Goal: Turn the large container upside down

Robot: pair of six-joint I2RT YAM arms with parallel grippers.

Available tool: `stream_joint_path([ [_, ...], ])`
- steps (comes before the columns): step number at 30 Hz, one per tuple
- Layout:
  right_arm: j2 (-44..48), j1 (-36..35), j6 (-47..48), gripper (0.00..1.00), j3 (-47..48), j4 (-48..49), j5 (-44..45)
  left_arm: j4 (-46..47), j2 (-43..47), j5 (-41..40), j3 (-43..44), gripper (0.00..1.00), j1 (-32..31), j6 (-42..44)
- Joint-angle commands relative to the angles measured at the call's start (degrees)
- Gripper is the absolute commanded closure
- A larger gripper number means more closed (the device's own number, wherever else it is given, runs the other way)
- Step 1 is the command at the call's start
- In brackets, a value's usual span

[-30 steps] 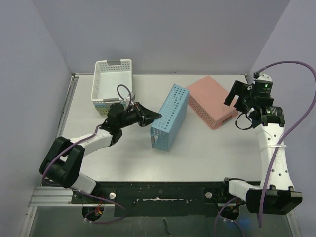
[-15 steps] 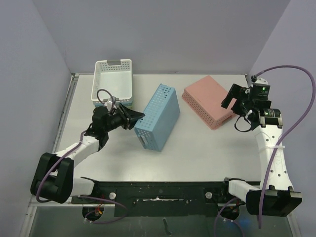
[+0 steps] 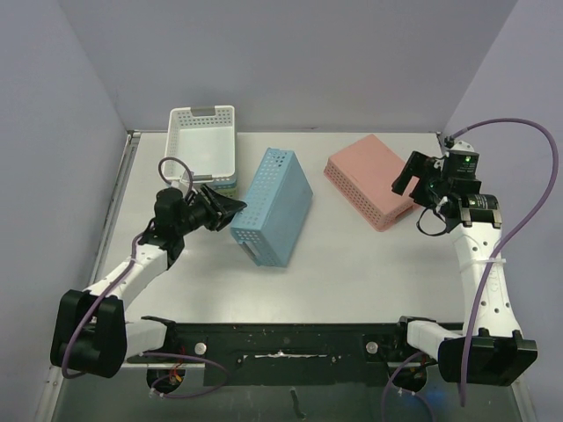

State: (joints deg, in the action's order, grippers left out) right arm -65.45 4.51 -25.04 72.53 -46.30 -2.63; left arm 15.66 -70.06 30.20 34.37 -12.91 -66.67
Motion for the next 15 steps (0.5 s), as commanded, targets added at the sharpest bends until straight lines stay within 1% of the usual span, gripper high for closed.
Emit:
stream_joint_path([
  [1, 0.8, 0.2, 0.2, 0.05, 0.2, 3.1, -1.1, -13.2, -1.0, -3.0, 0.7, 0.57, -0.3, 7.7],
  [4, 0.7, 0.2, 0.4, 0.05, 0.1, 3.4, -1.5, -12.8, -2.0, -3.1, -0.6, 0.57, -1.0, 7.8],
  [7, 0.3, 0.2, 0.5, 0.05, 0.5, 3.1, -1.6, -13.9, -2.8, -6.8, -0.8, 0.55, -2.8, 9.2],
  [9, 0.2, 0.2, 0.7, 0.05, 0.8, 3.0, -1.6, -16.8, -3.5, -8.8, 0.2, 0.54, -3.4, 11.4],
  [12, 0.1, 0.2, 0.9, 0.05, 1.1, 3.0, -1.7, -22.2, -3.8, -12.1, 1.8, 0.48, -3.5, 14.8],
  [15, -0.4, 0.2, 0.8, 0.05, 1.1, 3.0, -2.0, -24.3, -4.0, -14.8, 2.8, 0.41, -3.1, 17.0],
])
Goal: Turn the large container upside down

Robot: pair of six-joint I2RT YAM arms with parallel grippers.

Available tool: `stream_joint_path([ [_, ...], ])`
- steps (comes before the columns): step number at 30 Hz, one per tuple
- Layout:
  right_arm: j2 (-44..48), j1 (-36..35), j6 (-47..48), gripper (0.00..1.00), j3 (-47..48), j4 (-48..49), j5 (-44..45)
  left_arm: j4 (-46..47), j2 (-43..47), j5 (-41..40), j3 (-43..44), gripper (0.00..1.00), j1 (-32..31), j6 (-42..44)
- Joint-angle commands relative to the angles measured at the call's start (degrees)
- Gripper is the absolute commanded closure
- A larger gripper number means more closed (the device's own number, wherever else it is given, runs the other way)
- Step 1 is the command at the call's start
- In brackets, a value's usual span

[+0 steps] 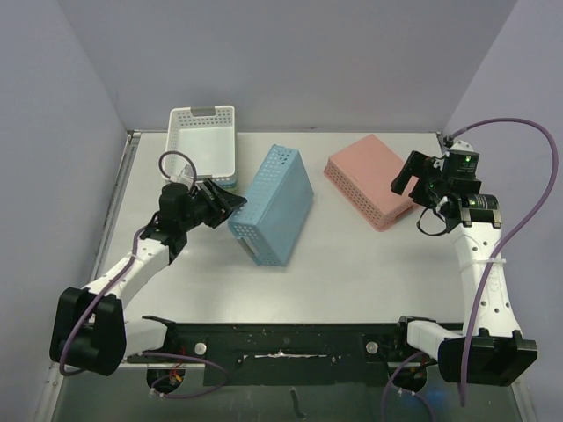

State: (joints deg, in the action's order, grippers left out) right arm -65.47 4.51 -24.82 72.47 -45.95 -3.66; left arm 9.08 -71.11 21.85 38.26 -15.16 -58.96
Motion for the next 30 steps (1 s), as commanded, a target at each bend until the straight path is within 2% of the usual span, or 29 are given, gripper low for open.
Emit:
stream_joint_path([
  [1, -0.6, 0.1, 0.5, 0.05, 1.3, 2.8, -1.2, -18.2, -3.2, -6.9, -0.9, 0.40, -0.4, 9.6],
  [11, -1.0, 0.1, -0.3, 0.06, 0.9, 3.8, -2.7, -18.6, -6.3, -7.0, 2.6, 0.37, 0.5, 12.7],
  [15, -1.0, 0.1, -0.3, 0.06, 0.8, 3.8, -2.7, -18.8, -7.5, -5.9, 4.9, 0.37, -1.7, 14.5],
  [18, -1.1, 0.1, -0.4, 0.06, 0.7, 3.8, -2.7, -26.0, -7.7, -15.3, 13.6, 0.38, -10.7, 22.6],
  [21, -1.2, 0.1, -0.7, 0.06, 0.2, 4.2, -2.7, -32.2, -9.5, -19.0, 23.7, 0.37, -16.9, 28.5],
  [27, -1.3, 0.0, -0.8, 0.06, 0.5, 4.2, -2.8, -40.6, -10.5, -31.1, 36.5, 0.37, -17.6, 36.8],
  [30, -1.4, -1.4, 0.7, 0.05, 0.8, 4.8, -5.4, -41.6, -11.3, -36.4, 40.7, 0.28, -16.0, 39.7],
])
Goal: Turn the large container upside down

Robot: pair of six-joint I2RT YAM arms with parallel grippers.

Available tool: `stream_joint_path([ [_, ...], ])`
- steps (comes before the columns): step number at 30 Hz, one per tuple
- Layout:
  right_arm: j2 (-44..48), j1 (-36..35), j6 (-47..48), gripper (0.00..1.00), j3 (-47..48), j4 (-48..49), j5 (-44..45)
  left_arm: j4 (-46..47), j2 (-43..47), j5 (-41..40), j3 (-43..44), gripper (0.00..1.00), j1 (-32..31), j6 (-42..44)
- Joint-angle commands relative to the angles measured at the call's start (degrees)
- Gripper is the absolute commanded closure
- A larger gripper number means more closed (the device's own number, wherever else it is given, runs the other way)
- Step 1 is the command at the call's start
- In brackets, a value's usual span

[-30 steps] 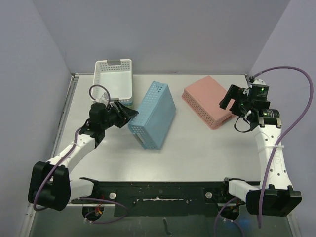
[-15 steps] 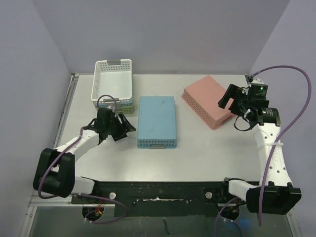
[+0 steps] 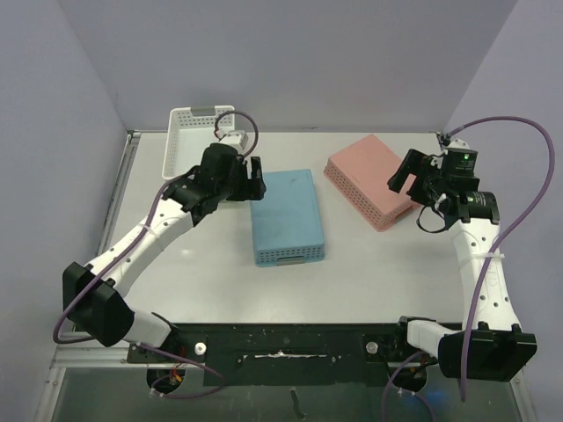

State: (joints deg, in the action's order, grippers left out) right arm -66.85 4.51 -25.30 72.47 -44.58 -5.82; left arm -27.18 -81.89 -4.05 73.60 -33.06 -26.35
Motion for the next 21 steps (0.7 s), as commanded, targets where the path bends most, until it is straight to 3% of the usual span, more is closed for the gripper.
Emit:
stream_joint_path([
  [1, -0.1, -3.5, 1.6, 0.05, 1.0, 4.1, -3.8, -5.8, -1.1, -10.3, 7.2, 0.27, 3.3, 7.4],
  [7, -8.1, -31.8, 0.5, 0.03, 3.3, 7.3, 2.5, -9.3, -10.3, -1.3, 20.2, 0.26, 14.2, 6.7],
  [10, -15.8, -40.4, -0.2, 0.02, 7.6, 5.2, 8.7, -13.1, -18.8, 1.8, 28.8, 0.26, 15.9, 7.2],
  [14, -21.1, -43.7, -0.9, 0.02, 12.7, 2.1, 13.2, -15.6, -28.2, 1.8, 37.1, 0.26, 16.0, 9.0],
  [21, -18.0, -42.0, -1.1, 0.00, 9.9, 3.3, 16.1, -18.9, -40.5, 0.4, 49.4, 0.29, 16.6, 9.8],
])
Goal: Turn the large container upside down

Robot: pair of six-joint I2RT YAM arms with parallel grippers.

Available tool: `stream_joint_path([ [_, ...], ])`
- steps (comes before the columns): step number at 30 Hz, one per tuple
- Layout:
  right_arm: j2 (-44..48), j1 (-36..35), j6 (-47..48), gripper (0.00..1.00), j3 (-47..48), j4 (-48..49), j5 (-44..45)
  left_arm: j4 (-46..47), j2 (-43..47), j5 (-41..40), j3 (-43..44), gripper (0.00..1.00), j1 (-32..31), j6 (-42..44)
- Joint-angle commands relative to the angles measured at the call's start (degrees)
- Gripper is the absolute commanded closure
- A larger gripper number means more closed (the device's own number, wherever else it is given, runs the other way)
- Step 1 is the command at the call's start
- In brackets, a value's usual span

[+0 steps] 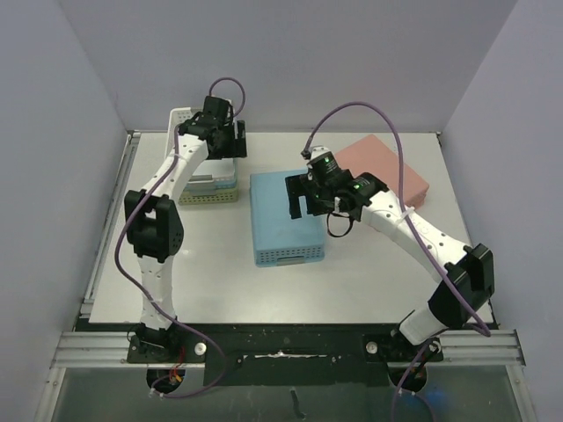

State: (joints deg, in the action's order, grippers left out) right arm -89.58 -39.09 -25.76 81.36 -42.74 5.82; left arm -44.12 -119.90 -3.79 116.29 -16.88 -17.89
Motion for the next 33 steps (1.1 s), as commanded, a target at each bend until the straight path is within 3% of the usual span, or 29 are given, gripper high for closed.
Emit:
stream_joint_path([
  [1, 5.1, 2.0, -0.9, 0.00, 0.6, 1.4, 4.5, -1.8, -3.2, 0.1, 7.5, 0.31, 0.4, 1.2],
  [6, 6.0, 3.2, -2.0, 0.00, -1.6, 1.1, 4.9, -1.3, -4.2, 0.7, 8.8, 0.56, 0.4, 0.9],
  [10, 6.1, 3.2, -2.4, 0.00, -2.2, 1.4, 4.8, -0.8, -2.9, -0.9, 8.1, 0.91, 0.4, 1.5],
  [12, 5.8, 3.3, -2.2, 0.00, -2.0, 1.4, 4.8, -1.6, -2.2, -1.9, 8.8, 0.99, 0.4, 1.6],
  [24, 4.8, 2.7, -2.3, 0.00, -1.9, 3.1, 2.9, -2.7, 12.7, -4.8, 10.4, 1.00, 0.1, 4.3],
  [33, 7.5, 2.5, -3.5, 0.00, -4.3, 3.8, 3.4, 0.5, 24.1, 6.3, 6.7, 1.00, -0.2, 1.9],
])
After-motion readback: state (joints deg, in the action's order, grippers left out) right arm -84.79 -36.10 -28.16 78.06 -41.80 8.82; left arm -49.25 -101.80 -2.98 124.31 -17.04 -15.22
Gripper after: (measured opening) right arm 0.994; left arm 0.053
